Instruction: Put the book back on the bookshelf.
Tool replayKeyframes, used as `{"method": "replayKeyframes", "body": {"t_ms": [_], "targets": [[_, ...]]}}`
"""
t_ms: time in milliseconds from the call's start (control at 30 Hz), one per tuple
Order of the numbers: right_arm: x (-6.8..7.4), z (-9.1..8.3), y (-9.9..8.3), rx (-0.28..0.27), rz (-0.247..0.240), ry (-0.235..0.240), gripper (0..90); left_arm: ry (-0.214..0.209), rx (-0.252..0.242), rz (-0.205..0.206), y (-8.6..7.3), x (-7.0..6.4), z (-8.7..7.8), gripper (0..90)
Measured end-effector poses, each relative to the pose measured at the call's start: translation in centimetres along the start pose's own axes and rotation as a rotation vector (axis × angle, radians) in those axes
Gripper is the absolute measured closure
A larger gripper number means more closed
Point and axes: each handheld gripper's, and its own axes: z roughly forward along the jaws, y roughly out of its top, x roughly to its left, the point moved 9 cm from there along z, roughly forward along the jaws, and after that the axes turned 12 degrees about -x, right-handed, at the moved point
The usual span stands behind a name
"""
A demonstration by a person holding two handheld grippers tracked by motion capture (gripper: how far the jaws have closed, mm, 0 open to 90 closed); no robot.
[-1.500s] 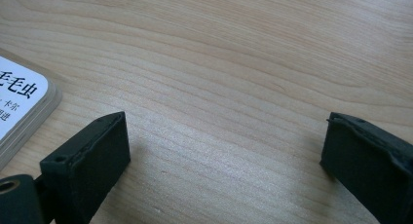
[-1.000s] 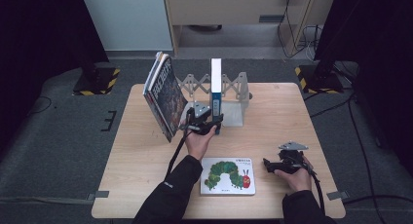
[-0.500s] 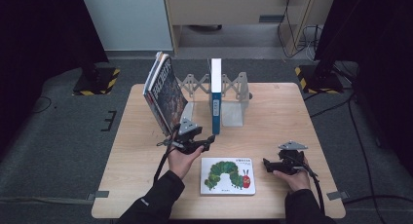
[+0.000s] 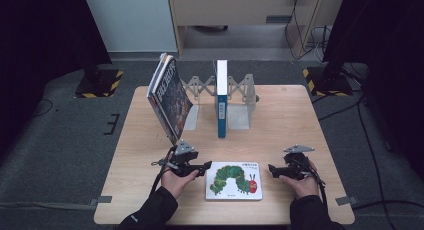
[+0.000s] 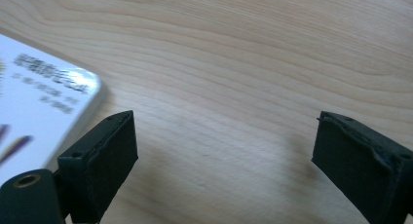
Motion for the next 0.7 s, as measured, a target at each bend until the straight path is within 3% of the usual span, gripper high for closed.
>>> {"method": "replayKeyframes", "body": {"t_ms": [67, 267, 367, 467, 667, 700], "targets": [[0.5, -0.3, 0.2, -0.015, 0.001, 0.011, 9.5, -0.001, 0.016, -0.013, -0.7, 0.0, 0.3, 29.6], [2.6, -1.0, 0.8, -0.034, 0.025, 0.062, 10.9, 0.007, 0.075, 0.036, -2.5, 0.0, 1.1, 28.3], [4.0, -1.0, 0.9, -0.030, 0.027, 0.095, 11.0, -0.012, 0.088, 0.018, -3.1, -0.7, 1.5, 27.5], [5.2, -0.7, 0.7, -0.019, 0.009, 0.118, 11.4, 0.001, 0.112, 0.060, -3.7, -1.0, 1.7, 27.1], [6.7, -0.1, 0.5, -0.002, -0.002, 0.168, 14.7, -0.028, 0.085, 0.023, -4.3, -1.2, 2.2, 18.1], [6.9, -0.1, 0.4, 0.002, 0.007, 0.174, 15.7, -0.041, 0.069, 0.043, -4.4, -1.2, 2.4, 15.7]]}}
